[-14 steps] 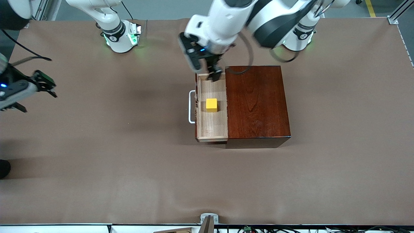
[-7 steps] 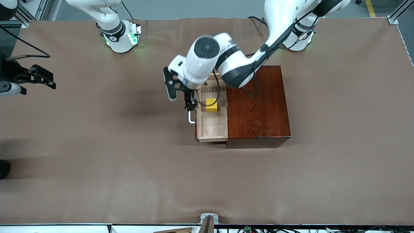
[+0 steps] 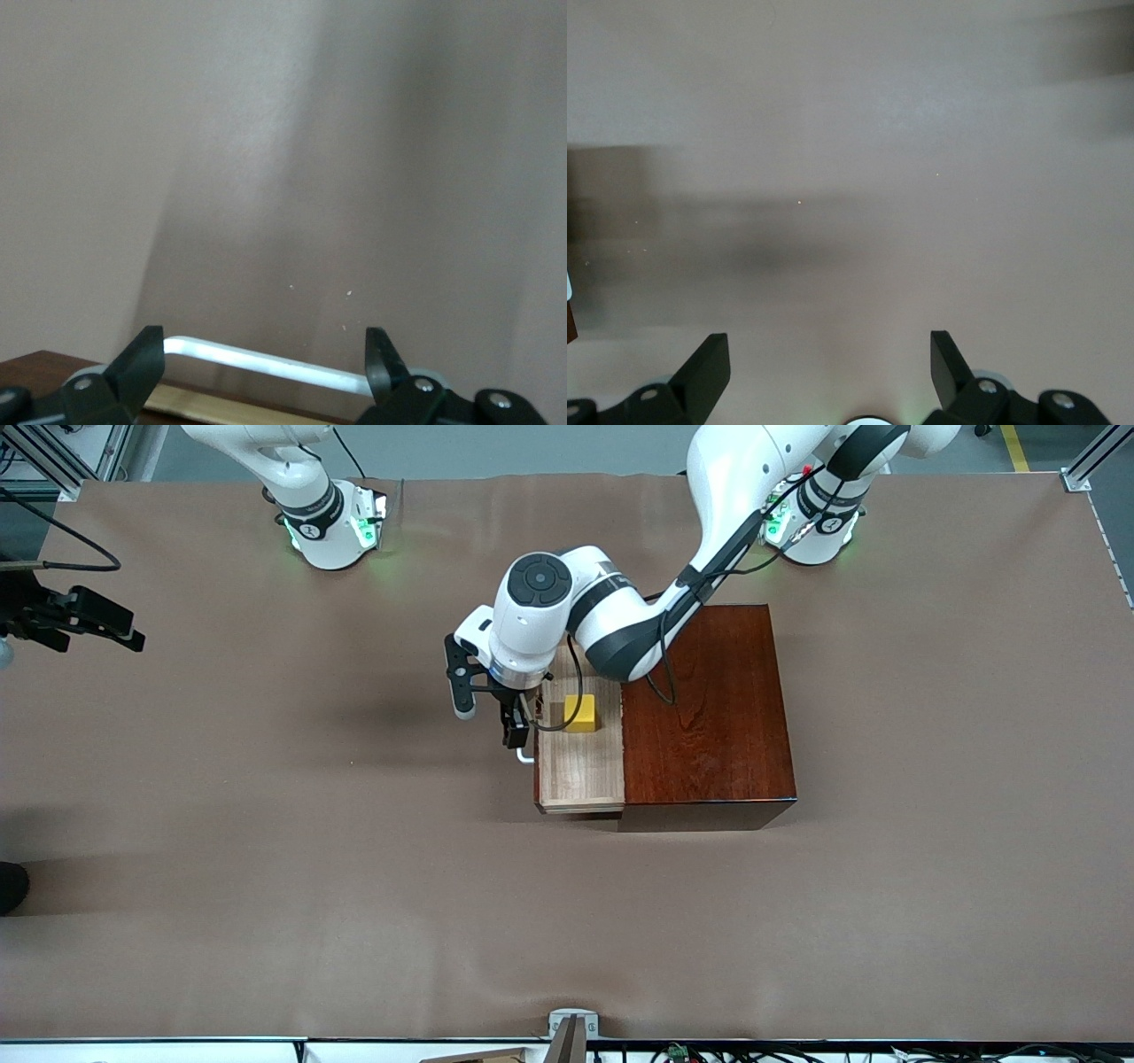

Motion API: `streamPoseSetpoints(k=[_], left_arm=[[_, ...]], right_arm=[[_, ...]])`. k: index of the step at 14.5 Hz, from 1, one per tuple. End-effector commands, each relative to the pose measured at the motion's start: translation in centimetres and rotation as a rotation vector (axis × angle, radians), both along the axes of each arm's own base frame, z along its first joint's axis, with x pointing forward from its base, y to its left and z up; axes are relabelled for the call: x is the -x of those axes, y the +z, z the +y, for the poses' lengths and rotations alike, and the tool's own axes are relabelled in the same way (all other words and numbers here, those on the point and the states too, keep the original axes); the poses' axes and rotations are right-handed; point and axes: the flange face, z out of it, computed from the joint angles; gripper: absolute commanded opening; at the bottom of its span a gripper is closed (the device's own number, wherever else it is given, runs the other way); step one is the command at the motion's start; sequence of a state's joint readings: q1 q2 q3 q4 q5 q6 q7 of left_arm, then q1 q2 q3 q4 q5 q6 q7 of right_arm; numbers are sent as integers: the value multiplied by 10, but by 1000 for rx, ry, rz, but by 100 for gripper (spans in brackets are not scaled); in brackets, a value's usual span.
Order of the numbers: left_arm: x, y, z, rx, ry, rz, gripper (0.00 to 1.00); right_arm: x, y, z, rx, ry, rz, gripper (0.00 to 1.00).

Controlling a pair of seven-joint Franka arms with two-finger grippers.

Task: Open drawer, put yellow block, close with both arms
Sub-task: 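Push the drawer shut into the box with the left gripper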

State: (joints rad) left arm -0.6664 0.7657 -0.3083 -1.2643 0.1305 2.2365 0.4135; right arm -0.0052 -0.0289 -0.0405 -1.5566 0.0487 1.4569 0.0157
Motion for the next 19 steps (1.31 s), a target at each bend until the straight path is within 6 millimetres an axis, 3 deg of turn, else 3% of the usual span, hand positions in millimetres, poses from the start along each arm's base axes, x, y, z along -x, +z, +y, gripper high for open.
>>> streamPoseSetpoints(k=[1, 9, 13, 16, 19], left_arm=[[-7, -7, 2, -23, -9, -15, 100], [-6, -14, 24, -215, -29, 27, 100], [1, 1, 38, -310, -70, 76, 100], [-4, 15, 61, -400, -148, 98, 100], [-10, 14, 76, -494, -180, 90, 100]], right_arm=[[10, 4, -2, 19, -42, 2, 100], [14, 12, -9, 14, -61, -11, 100], [13, 11, -10, 11, -62, -1, 100], [13, 14, -7, 13, -56, -5, 100], [13, 14, -7, 13, -58, -4, 100]])
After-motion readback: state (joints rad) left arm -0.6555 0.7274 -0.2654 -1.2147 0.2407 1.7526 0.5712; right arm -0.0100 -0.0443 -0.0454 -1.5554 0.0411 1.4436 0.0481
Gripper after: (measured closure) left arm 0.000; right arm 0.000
